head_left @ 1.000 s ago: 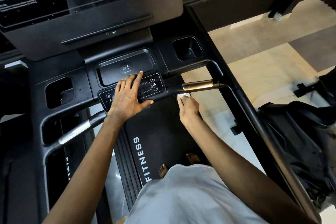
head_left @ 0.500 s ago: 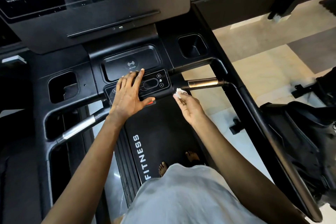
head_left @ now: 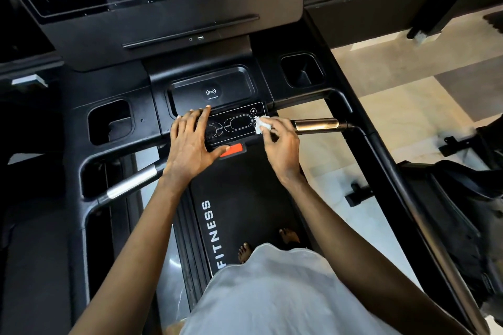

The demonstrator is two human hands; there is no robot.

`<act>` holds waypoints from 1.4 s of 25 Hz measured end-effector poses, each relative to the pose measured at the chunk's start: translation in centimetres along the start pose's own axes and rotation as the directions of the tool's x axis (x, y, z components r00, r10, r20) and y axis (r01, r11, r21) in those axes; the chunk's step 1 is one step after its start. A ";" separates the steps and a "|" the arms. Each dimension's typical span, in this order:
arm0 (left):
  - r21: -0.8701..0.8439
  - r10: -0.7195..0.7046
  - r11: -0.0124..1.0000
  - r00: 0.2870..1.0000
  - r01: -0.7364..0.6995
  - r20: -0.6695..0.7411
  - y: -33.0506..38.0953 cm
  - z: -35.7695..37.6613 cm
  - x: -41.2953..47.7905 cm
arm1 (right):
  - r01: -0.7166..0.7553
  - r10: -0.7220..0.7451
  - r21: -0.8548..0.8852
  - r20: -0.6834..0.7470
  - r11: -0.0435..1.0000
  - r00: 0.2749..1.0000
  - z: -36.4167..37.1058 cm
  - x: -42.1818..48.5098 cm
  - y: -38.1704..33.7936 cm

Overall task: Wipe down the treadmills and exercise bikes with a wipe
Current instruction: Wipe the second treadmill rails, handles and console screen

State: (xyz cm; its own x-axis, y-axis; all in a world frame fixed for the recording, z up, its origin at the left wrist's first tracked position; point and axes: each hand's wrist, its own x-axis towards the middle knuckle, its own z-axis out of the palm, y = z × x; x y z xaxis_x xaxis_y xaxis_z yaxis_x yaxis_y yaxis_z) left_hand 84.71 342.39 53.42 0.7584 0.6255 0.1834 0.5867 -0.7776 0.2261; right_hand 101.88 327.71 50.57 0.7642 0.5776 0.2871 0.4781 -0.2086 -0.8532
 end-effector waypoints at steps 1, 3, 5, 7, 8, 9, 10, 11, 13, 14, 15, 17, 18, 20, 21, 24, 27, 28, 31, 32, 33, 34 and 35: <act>-0.006 0.000 1.000 1.000 0.000 0.000 0.0 0.0 0.0 | -0.004 0.004 -0.012 -0.025 1.000 1.000 0.1 0.6 -0.1; -0.020 -0.017 1.000 1.000 0.017 0.002 -0.2 0.1 -0.2 | 0.058 -0.058 -0.082 0.006 0.995 0.998 0.4 0.9 -0.4; -0.042 -0.049 0.998 0.999 0.048 -0.010 -0.7 0.2 -0.7 | 0.232 -0.213 -0.173 0.123 0.957 0.969 0.9 0.0 -0.5; -0.070 -0.080 0.995 0.996 0.078 -0.030 -1.3 0.3 -1.1 | 0.327 -0.288 -0.230 0.186 0.917 0.939 1.1 -0.2 -0.3; -0.081 -0.089 0.993 0.995 0.086 -0.035 -1.6 0.3 -1.2 | 0.309 -0.275 -0.248 0.165 0.918 0.947 1.1 0.2 -0.2; -0.092 -0.095 0.992 0.995 0.091 -0.039 -1.9 0.3 -1.3 | 0.272 -0.245 -0.258 0.134 0.927 0.960 1.1 0.5 -0.2; -0.102 -0.100 0.990 0.994 0.095 -0.045 -2.0 0.4 -1.3 | 0.241 -0.218 -0.256 0.115 0.936 0.969 1.2 0.9 -0.2; -0.112 -0.111 0.988 0.993 0.105 -0.050 -1.9 0.5 -1.3 | 0.240 -0.215 -0.254 0.124 0.937 0.969 1.3 1.0 -0.5; -0.138 -0.156 0.980 0.986 0.146 -0.063 -1.4 0.8 -1.1 | 0.320 -0.260 -0.272 0.236 0.907 0.937 1.8 0.9 -1.5; -0.154 -0.181 0.974 0.981 0.168 -0.075 -1.1 1.0 -1.0 | 0.367 -0.279 -0.282 0.305 0.886 0.910 2.2 0.9 -2.1; -0.172 -0.201 0.968 0.975 0.184 -0.091 -0.8 1.2 -1.1 | 0.404 -0.288 -0.302 0.361 0.864 0.887 2.5 0.8 -2.8; -0.205 -0.230 0.958 0.964 0.200 -0.136 -0.5 1.7 -1.2 | 0.464 -0.280 -0.403 0.437 0.789 0.855 3.0 0.8 -3.9; -0.223 -0.243 0.953 0.958 0.206 -0.152 -0.5 1.8 -1.3 | 0.486 -0.269 -0.459 0.460 0.743 0.846 3.0 0.9 -4.1; -0.257 -0.255 0.944 0.953 0.208 -0.163 -0.5 2.0 -1.4 | 0.509 -0.266 -0.511 0.475 0.693 0.839 2.1 1.2 -3.7; -0.265 -0.260 0.941 0.951 0.211 -0.166 -0.5 2.1 -1.4 | 0.510 -0.268 -0.516 0.472 0.688 0.840 1.4 1.5 -3.3; -0.264 -0.280 0.937 0.944 0.230 -0.173 -0.2 1.9 -1.2 | 0.520 -0.292 -0.437 0.488 0.734 0.822 0.7 2.9 -2.9; -0.284 -0.331 0.920 0.925 0.272 -0.185 0.6 2.1 -1.1 | 0.557 -0.315 -0.315 0.571 0.769 0.758 1.7 5.4 -3.7; -0.292 -0.341 0.915 0.919 0.277 -0.196 0.8 2.1 -1.1 | 0.578 -0.328 -0.284 0.600 0.765 0.730 1.8 6.4 -3.8; -0.371 -0.447 0.853 0.881 0.367 -0.154 1.5 2.1 -1.3 | 0.596 -0.330 -0.194 0.682 0.779 0.653 0.2 9.4 -2.8; -0.402 -0.497 0.816 0.860 0.416 -0.119 1.8 1.9 -1.3 | 0.581 -0.321 -0.166 0.698 0.797 0.640 -0.6 10.3 -2.3; -0.418 -0.535 0.788 0.839 0.452 -0.101 2.0 1.8 -1.2 | 0.556 -0.308 -0.135 0.715 0.820 0.628 -1.1 11.1 -2.1; -0.423 -0.556 0.775 0.825 0.470 -0.102 2.2 1.8 -1.1 | 0.529 -0.294 -0.106 0.733 0.842 0.614 -1.2 11.7 -2.2; -0.426 -0.564 0.771 0.818 0.474 -0.111 2.3 1.8 -1.1 | 0.506 -0.273 -0.089 0.755 0.858 0.596 -1.0 12.1 -2.7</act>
State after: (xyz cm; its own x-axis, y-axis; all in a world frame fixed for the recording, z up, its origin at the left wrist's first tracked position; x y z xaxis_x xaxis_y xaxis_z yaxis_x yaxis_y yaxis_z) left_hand 85.71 339.80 51.98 0.2577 0.9576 0.1287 0.6903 -0.2757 0.6689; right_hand 110.30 334.52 56.76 -0.0021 0.9972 0.0752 0.8357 0.0430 -0.5474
